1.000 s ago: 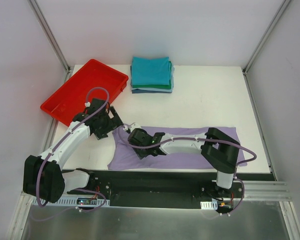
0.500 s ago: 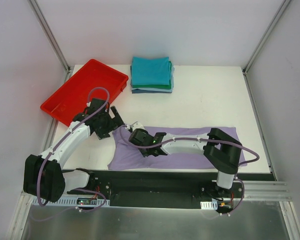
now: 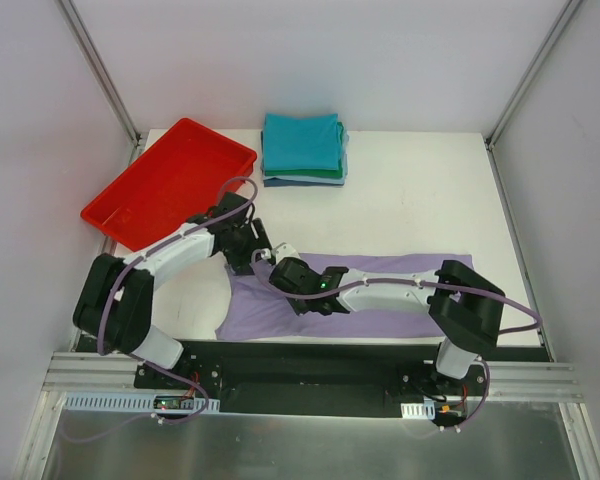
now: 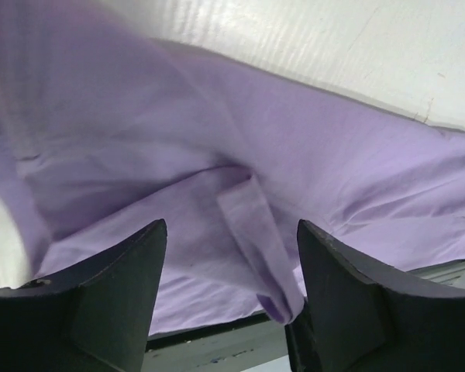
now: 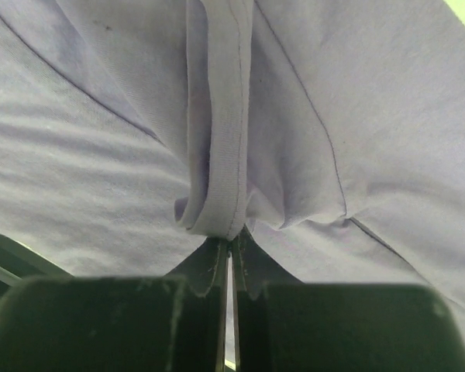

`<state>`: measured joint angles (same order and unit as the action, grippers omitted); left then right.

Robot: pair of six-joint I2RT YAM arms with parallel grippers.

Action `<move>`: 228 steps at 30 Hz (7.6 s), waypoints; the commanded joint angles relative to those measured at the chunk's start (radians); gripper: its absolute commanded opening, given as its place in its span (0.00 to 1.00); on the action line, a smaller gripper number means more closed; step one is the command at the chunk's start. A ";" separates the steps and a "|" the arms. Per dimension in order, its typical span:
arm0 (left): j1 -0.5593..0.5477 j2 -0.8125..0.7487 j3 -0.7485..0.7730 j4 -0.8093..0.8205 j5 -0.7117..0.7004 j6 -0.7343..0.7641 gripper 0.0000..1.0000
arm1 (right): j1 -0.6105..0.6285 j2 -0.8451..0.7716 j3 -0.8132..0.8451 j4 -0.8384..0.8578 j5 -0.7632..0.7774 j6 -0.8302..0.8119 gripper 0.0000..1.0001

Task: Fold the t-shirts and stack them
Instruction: Fold the other side of the tshirt into a rectangle, then rotate the tshirt 100 degrees

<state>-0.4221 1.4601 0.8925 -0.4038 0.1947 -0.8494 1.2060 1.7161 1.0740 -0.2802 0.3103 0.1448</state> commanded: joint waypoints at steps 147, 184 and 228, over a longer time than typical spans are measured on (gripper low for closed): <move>-0.248 0.865 1.286 0.118 0.384 0.280 0.99 | -0.554 -0.842 -0.407 -0.253 -0.350 0.225 0.96; -0.001 -0.219 -0.001 0.138 -0.385 0.248 0.99 | -0.804 0.483 0.604 -0.602 -0.132 0.111 0.96; 0.005 0.042 0.180 0.171 0.063 0.329 0.99 | -1.340 0.463 1.156 -0.730 -0.216 -0.100 0.96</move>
<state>-0.4114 1.4872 1.0412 -0.2600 0.1642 -0.5392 -0.1936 2.4939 2.3436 -0.9035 -0.1268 0.2169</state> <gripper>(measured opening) 0.990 0.963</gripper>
